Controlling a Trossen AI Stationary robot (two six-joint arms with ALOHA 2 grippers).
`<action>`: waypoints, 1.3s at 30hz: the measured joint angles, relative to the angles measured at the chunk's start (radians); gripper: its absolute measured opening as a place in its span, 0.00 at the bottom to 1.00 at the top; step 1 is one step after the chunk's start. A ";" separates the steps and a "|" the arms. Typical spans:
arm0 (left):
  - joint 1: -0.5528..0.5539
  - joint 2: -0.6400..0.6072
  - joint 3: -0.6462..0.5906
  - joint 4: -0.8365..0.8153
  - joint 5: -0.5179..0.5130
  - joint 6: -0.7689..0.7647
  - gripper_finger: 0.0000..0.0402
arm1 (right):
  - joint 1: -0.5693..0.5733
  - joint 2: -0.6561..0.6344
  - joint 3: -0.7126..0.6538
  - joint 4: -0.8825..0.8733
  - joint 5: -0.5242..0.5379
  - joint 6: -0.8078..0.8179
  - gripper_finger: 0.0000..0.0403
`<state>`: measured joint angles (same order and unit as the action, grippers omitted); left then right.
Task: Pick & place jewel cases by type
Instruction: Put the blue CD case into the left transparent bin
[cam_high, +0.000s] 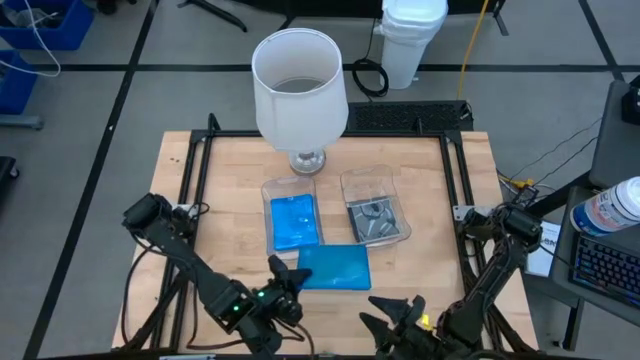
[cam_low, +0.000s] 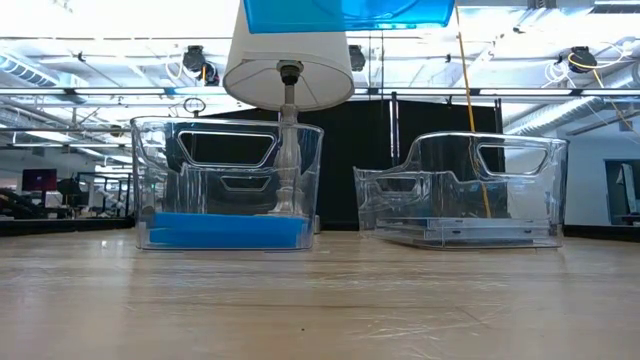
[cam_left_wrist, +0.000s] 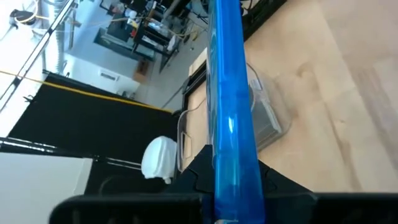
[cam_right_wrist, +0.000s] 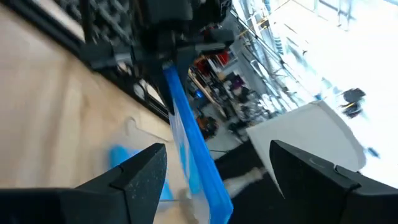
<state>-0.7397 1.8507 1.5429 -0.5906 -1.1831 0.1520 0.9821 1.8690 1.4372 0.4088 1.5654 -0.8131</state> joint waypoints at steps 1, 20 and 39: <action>0.003 0.000 0.000 0.007 0.000 0.017 0.08 | -0.010 0.000 0.000 -0.033 0.000 -0.001 0.67; 0.052 0.000 0.000 0.017 -0.012 0.110 0.08 | -0.203 0.018 -0.003 -0.159 -0.020 0.031 0.53; 0.090 0.000 0.001 -0.054 0.044 -0.008 0.08 | 0.039 -0.296 0.127 -0.376 -0.301 0.278 0.27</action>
<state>-0.6501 1.8510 1.5436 -0.6450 -1.1395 0.1443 1.0215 1.5728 1.5640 0.0328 1.2643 -0.5350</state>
